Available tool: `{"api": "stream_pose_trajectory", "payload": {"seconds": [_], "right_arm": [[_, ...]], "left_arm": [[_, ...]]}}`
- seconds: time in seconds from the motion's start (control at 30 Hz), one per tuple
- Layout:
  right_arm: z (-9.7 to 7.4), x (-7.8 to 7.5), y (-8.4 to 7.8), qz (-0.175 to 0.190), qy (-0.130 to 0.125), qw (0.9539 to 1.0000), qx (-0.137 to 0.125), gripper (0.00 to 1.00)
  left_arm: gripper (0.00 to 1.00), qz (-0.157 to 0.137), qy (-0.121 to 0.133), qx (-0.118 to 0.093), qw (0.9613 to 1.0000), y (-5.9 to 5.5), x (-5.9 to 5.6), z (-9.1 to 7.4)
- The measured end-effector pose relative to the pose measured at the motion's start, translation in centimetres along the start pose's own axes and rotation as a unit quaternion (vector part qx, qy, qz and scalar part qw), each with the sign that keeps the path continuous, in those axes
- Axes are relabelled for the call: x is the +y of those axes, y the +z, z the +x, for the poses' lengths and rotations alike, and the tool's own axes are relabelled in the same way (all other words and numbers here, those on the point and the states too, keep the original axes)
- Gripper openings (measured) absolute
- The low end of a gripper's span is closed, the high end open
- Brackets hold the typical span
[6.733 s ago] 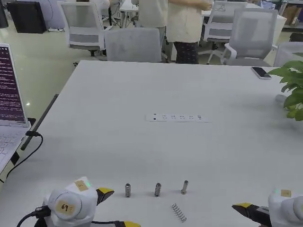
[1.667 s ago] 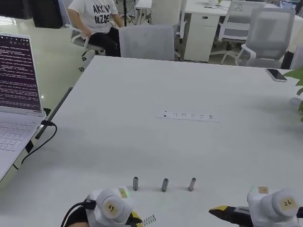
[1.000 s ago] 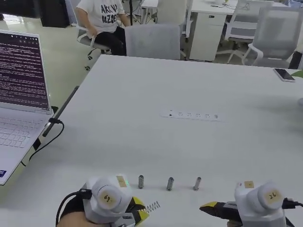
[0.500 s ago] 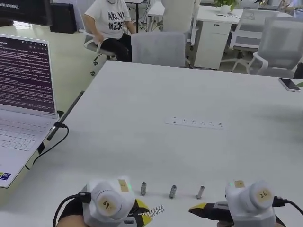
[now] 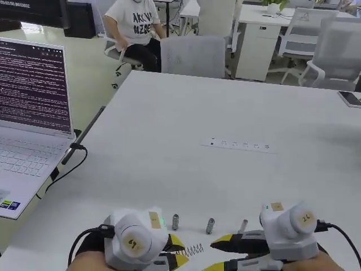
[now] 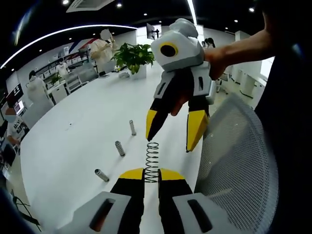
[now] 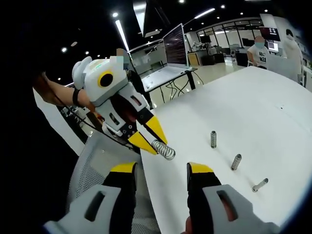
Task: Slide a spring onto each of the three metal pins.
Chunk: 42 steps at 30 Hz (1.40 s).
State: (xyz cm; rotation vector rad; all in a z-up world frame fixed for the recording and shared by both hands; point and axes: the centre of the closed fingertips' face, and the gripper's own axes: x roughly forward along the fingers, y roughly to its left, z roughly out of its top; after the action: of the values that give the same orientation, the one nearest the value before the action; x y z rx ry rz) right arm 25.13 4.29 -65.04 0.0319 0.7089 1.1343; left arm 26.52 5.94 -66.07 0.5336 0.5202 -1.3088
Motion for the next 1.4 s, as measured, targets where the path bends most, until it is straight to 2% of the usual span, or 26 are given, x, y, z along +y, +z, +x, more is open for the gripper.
{"api": "stream_pose_trajectory", "payload": {"seconds": [0.4,0.67,0.87,0.97,1.03,1.2,1.4], "right_arm": [[0.4,0.6,1.1,-0.023,0.035,0.9991,0.005,0.24],[0.2,0.9,1.1,-0.034,0.042,0.9985,0.009,0.15],[0.3,0.8,0.2,-0.042,0.044,0.9978,0.025,0.14],[0.3,0.8,0.5,-0.044,0.043,0.9980,0.016,0.11],[0.2,1.1,0.8,-0.040,0.052,0.9978,0.009,0.10],[0.2,1.4,0.6,-0.044,0.056,0.9973,0.016,0.08],[0.0,1.3,0.1,-0.050,0.051,0.9971,0.025,0.08]], "left_arm": [[0.02,0.028,-0.017,-0.005,0.9995,0.7,-1.0,-0.2],[0.02,0.039,-0.022,-0.014,0.9989,1.2,-1.2,-0.2],[0.02,0.042,-0.025,-0.019,0.9986,1.5,-1.3,-0.2],[0.02,0.045,-0.028,-0.020,0.9984,1.5,-1.4,-0.2],[0.02,0.050,-0.030,-0.020,0.9981,1.5,-1.6,-0.1],[0.02,0.059,-0.033,-0.014,0.9976,1.3,-1.9,0.1],[0.02,0.063,-0.036,-0.014,0.9973,1.2,-2.2,0.6]]}}
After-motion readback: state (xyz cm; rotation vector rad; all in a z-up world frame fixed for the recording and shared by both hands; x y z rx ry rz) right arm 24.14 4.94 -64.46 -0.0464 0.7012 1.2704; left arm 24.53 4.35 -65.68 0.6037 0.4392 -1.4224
